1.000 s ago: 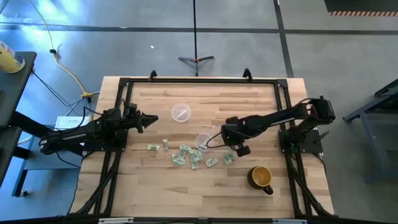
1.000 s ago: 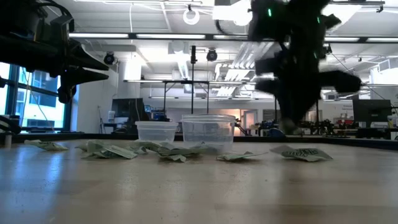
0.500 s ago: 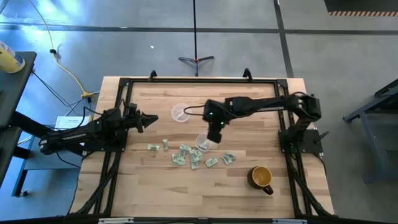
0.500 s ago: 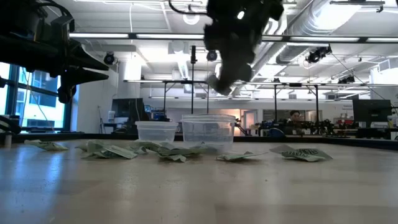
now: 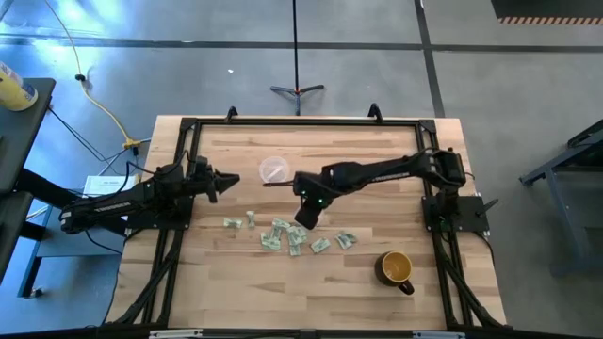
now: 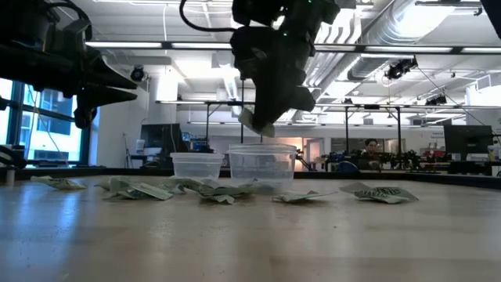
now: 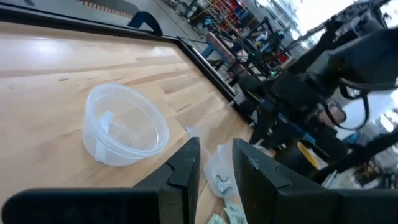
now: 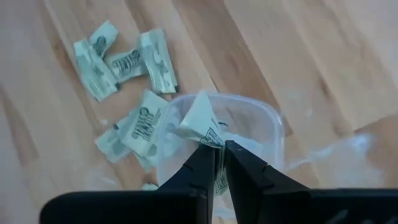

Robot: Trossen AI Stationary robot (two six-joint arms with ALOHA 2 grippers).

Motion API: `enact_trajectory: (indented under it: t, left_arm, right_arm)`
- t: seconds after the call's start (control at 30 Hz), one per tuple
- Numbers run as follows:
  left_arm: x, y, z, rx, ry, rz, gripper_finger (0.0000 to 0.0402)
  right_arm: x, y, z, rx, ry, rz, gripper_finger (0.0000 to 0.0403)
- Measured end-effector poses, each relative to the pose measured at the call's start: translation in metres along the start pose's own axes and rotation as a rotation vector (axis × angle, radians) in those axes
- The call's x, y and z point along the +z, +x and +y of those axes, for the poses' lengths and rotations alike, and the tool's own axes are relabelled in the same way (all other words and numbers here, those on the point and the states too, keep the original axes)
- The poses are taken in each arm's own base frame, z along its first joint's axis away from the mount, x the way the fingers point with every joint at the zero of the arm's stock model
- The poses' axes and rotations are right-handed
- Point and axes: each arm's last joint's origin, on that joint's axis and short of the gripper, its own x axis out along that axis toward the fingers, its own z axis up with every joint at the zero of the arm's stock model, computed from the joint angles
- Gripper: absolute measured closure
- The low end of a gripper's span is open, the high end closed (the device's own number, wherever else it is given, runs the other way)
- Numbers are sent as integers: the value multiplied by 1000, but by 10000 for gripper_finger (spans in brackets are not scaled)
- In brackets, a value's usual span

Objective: Pick and place items into bin
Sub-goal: Put the light green stevia packet into the transparent bin

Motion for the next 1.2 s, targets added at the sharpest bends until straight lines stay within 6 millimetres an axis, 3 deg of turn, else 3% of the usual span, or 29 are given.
enact_trajectory:
  t: [0.23, 0.47, 0.7, 0.9, 1.2]
  left_arm:
    - [-1, 0, 0, -16, 11, 17, 273]
    - [-1, 0, 0, -20, 11, 21, 273]
    - [-1, 0, -1, -21, 12, 22, 273]
    - [-1, 0, 0, -20, 44, 20, 273]
    - [-1, 0, 0, -16, 61, 17, 273]
  right_arm:
    - [-10, 7, 6, -65, 98, -7, 332]
    - [-11, 7, 7, -76, 128, -14, 324]
    - [-10, 8, 13, 79, 47, 62, 324]
    - [-6, 31, -4, 75, 47, 141, 325]
    - [-2, 36, -12, 105, 1, 164, 325]
